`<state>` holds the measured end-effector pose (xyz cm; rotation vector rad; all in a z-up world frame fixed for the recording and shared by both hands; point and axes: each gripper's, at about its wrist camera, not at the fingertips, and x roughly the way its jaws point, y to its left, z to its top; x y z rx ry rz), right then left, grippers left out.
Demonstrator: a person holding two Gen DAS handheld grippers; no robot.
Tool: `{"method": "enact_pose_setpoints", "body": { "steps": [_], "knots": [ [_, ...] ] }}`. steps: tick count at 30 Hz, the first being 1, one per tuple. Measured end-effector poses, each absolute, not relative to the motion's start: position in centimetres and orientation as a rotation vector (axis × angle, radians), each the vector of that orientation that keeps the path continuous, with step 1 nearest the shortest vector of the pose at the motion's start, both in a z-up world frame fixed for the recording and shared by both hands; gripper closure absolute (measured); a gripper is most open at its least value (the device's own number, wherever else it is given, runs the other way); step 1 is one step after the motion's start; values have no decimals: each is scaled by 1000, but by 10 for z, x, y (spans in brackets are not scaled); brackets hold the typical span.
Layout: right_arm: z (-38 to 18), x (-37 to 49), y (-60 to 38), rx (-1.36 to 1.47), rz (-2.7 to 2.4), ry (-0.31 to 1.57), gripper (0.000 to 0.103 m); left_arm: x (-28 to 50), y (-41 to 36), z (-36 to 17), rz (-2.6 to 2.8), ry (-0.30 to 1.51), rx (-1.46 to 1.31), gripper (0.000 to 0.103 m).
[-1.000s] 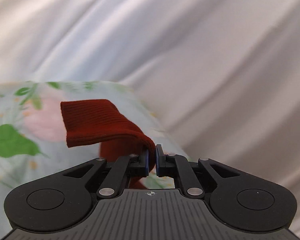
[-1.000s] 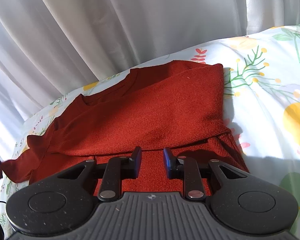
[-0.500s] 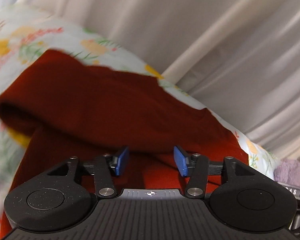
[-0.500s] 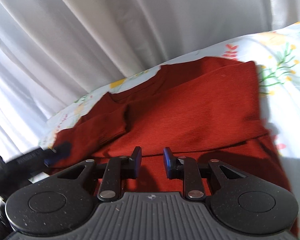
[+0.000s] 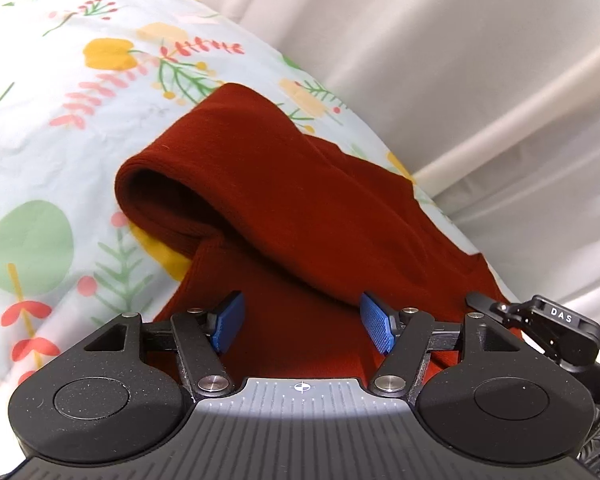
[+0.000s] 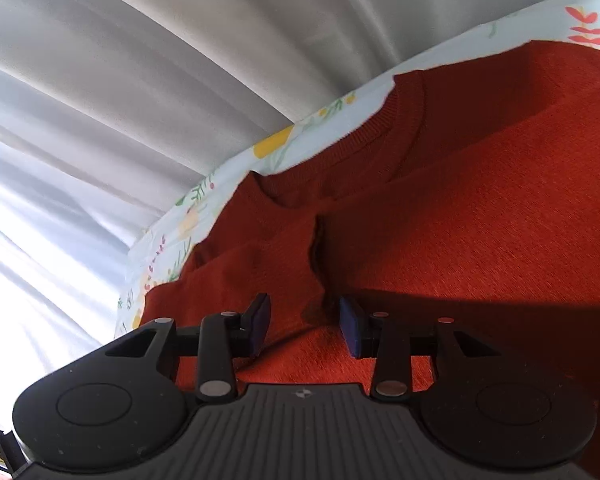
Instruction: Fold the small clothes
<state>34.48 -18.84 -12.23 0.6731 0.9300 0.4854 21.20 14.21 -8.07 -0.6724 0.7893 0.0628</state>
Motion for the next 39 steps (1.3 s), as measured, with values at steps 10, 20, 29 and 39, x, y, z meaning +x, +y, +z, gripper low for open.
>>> {"method": "enact_pose_setpoints", "body": {
  "steps": [10,20,29,39],
  "knots": [
    [-73,323,-171,346,385,695,100,225,143,-78,60,779,-655,34],
    [-96,310,-253,296,147,741,100,235,137,-82,33,805,-664,34],
    [-120,319,-266,505,221,782,88,238,126,-78,-7,845,-614,34],
    [-92,306,-255,109,22,639,100,238,110,-54,-79,846,-528,32]
  ]
}}
